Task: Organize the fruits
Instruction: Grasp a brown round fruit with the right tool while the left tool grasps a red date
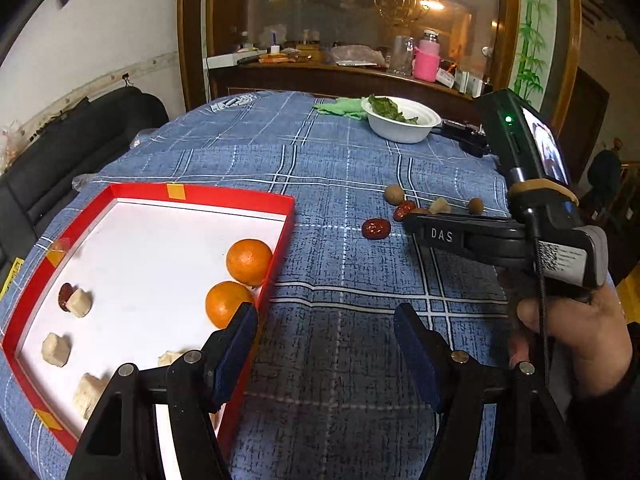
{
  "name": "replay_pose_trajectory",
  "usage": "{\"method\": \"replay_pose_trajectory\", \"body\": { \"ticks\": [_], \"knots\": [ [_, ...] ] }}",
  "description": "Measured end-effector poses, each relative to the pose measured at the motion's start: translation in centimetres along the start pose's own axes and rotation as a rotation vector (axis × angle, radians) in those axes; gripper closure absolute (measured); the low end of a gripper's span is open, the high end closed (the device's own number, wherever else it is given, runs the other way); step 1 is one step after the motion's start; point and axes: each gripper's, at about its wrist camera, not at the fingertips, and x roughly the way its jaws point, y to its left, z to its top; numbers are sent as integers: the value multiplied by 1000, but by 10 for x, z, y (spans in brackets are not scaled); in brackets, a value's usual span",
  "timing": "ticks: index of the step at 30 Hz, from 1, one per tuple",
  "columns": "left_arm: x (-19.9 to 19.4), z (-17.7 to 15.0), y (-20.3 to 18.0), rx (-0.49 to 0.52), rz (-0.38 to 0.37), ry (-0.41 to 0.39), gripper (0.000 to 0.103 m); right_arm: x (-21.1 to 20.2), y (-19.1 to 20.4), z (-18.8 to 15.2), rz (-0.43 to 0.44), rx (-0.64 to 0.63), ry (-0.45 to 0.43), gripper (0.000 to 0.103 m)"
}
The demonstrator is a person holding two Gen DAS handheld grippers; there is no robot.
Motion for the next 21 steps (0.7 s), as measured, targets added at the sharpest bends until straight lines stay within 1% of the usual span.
{"method": "replay_pose_trajectory", "body": {
  "ticks": [2,6,10,13,17,18,19,20,21],
  "knots": [
    [6,3,-1,-8,-2,6,34,8,-1,3,11,13,17,79],
    [18,14,-8,-11,11,14,34,4,-5,0,23,6,13,79],
    [35,27,-23,-7,-3,20,34,-17,-28,-13,23,42,-5,79],
    [57,37,-37,-6,16,24,34,-34,-46,-23,23,68,-26,79],
    [89,52,-49,-18,45,52,35,-58,-64,-33,40,120,-74,79],
    [98,54,-51,-23,66,68,45,-60,-66,-35,44,127,-80,79],
    [105,56,-51,-24,74,102,54,-61,-69,-36,48,134,-83,79],
    [106,57,-54,-13,87,90,70,-61,-70,-36,56,141,-84,79],
    [106,58,-55,1,88,91,76,-60,-71,-35,64,143,-84,79]
  ]
}}
